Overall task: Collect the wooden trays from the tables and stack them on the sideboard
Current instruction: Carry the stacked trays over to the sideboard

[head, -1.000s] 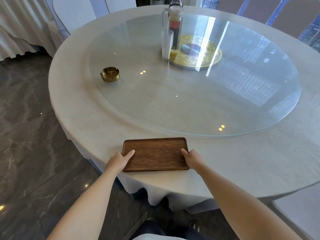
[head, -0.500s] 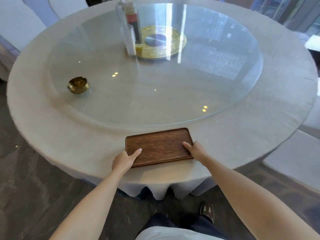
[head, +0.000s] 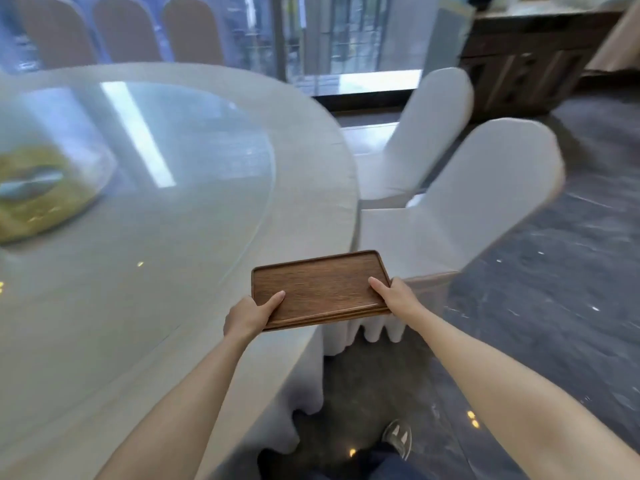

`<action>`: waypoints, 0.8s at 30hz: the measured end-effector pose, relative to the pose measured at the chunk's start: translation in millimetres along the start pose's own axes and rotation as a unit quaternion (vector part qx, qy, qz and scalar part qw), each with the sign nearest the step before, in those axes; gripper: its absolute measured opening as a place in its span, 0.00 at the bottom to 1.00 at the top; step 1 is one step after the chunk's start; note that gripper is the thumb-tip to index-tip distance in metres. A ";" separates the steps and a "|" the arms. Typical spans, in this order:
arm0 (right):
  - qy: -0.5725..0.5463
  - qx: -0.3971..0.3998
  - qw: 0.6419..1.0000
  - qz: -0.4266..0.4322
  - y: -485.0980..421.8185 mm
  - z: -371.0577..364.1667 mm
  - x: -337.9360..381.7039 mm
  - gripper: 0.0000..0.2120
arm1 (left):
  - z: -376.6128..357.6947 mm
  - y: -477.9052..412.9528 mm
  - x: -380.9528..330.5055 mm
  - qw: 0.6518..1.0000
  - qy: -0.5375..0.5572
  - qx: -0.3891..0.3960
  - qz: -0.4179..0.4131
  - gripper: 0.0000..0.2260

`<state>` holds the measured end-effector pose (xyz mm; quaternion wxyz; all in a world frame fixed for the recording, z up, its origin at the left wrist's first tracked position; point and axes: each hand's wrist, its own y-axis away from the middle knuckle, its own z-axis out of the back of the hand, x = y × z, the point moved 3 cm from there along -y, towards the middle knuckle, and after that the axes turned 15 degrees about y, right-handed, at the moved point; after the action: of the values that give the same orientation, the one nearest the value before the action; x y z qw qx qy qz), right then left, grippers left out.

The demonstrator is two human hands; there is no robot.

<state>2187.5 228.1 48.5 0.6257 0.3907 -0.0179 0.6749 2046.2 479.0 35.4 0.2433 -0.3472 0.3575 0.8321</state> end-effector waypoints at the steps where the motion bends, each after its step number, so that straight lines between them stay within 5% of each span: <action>1: -0.014 -0.017 1.000 -0.014 -4.1 18.7 -15.5 0.27 | -19.3 -4.6 -19.2 1.000 0.002 0.023 -0.014 0.28; 13: -0.132 -0.176 0.971 -0.096 -54.8 242.4 -189.5 0.15 | -268.8 -13.8 -248.8 0.968 -0.098 0.183 -0.141 0.27; 24: -0.190 -0.318 0.911 -0.183 -82.2 438.7 -313.7 0.27 | -475.1 6.7 -459.0 0.917 -0.122 0.270 -0.265 0.26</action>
<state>2451.9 -239.8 142.3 0.8144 0.2885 -0.2778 0.4201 2527.7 40.0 144.3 0.5814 -0.2463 0.4311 0.6446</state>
